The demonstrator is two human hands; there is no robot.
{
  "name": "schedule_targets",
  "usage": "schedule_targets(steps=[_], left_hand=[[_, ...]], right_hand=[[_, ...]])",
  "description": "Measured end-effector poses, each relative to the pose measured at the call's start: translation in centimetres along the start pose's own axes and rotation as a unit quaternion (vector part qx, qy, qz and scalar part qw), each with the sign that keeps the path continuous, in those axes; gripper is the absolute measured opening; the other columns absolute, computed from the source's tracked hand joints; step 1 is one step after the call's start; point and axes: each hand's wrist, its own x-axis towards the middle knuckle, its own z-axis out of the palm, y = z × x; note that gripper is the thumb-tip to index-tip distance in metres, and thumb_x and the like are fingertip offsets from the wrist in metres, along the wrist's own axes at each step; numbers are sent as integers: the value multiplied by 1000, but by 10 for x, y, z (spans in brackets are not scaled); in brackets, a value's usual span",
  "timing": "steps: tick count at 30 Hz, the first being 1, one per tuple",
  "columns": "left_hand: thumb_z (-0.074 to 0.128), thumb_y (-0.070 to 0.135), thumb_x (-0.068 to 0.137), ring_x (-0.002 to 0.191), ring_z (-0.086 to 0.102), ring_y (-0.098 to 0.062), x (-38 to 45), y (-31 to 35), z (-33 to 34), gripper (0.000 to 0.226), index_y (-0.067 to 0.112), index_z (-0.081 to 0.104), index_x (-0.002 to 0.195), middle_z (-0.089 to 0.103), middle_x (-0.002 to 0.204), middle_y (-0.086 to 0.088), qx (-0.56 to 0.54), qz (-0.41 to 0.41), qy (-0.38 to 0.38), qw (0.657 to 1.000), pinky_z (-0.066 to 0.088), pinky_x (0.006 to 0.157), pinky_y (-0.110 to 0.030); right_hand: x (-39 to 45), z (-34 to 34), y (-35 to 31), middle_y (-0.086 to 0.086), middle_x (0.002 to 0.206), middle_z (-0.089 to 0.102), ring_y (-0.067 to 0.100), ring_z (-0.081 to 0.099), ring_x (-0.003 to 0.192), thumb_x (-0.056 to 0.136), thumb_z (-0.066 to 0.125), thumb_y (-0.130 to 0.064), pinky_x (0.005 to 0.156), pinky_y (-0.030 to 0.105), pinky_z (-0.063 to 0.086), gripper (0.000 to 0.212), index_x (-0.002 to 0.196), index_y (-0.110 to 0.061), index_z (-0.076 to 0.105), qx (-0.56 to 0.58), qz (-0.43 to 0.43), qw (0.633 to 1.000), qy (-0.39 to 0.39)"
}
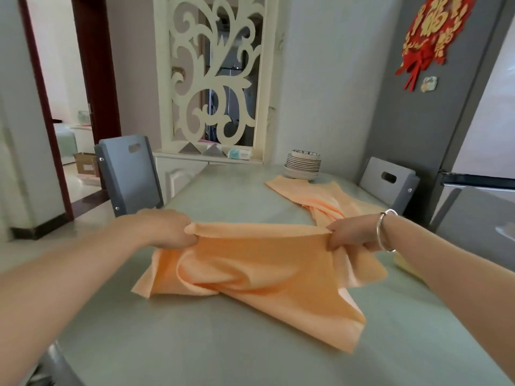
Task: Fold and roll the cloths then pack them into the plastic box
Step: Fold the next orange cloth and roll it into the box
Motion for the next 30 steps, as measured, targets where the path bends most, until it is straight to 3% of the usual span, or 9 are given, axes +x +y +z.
schedule_targets(steps=[4,7,11,15,18,22,24,27,30], left_hand=[[39,28,94,90,63,-26,35,-4,14,31,9,60,107,64,106,-13,-130,-101,-37,986,51,67,-29],[35,0,92,67,70,-33,58,8,7,28,-9,61,94,69,75,-23,-481,-161,-84,858,56,46,-31],[28,0,95,79,63,-31,94,25,-36,34,-1,61,101,66,97,-21,-694,-121,100,702,56,61,-31],[29,0,93,100,51,-21,110,23,-100,47,24,55,124,51,123,4,-558,-20,390,732,42,76,-29],[31,-5,90,126,40,-27,110,4,-114,59,30,49,134,47,134,7,-456,61,473,752,33,109,-44],[34,-5,92,143,-3,-14,94,-11,-102,65,39,38,141,20,155,3,-288,74,481,825,-13,115,-41],[36,-4,94,133,-11,-4,82,-15,-83,65,39,35,142,10,158,-5,-256,84,461,845,-17,110,-31],[38,2,94,140,-11,-11,65,-20,-48,68,52,27,138,5,156,-3,-233,75,435,867,-12,116,-39],[40,8,97,140,-1,-11,42,-21,-20,55,43,32,138,9,143,12,-198,49,394,896,-13,112,-35]], right_hand=[[40,0,-8,19,112,64,33,63,103,90,49,-6,92,49,50,22,111,-6,56,214,17,977,-5],[68,-2,-26,18,100,61,29,60,84,94,43,-3,74,43,54,23,115,-1,50,353,19,934,45],[88,-22,-57,20,130,51,33,53,111,93,40,-2,96,41,45,35,125,-8,52,317,-96,923,193],[86,-79,-85,-13,138,34,17,49,107,80,31,4,88,29,43,71,137,-38,38,166,-257,839,450],[76,-105,-84,-17,150,23,16,27,138,75,35,12,105,29,34,82,142,-35,33,-12,-310,775,551],[63,-109,-66,5,150,33,28,13,144,75,42,15,117,35,11,75,142,-18,39,-155,-292,748,576],[61,-97,-54,11,140,48,31,25,141,67,47,16,119,36,-2,76,137,-14,45,-230,-281,737,570],[58,-68,-36,6,106,70,34,46,129,52,55,14,115,38,-3,74,121,-11,58,-320,-300,715,545],[46,-38,-21,-1,94,72,24,57,118,60,51,2,116,34,-4,59,113,-21,62,-316,-321,744,493]])
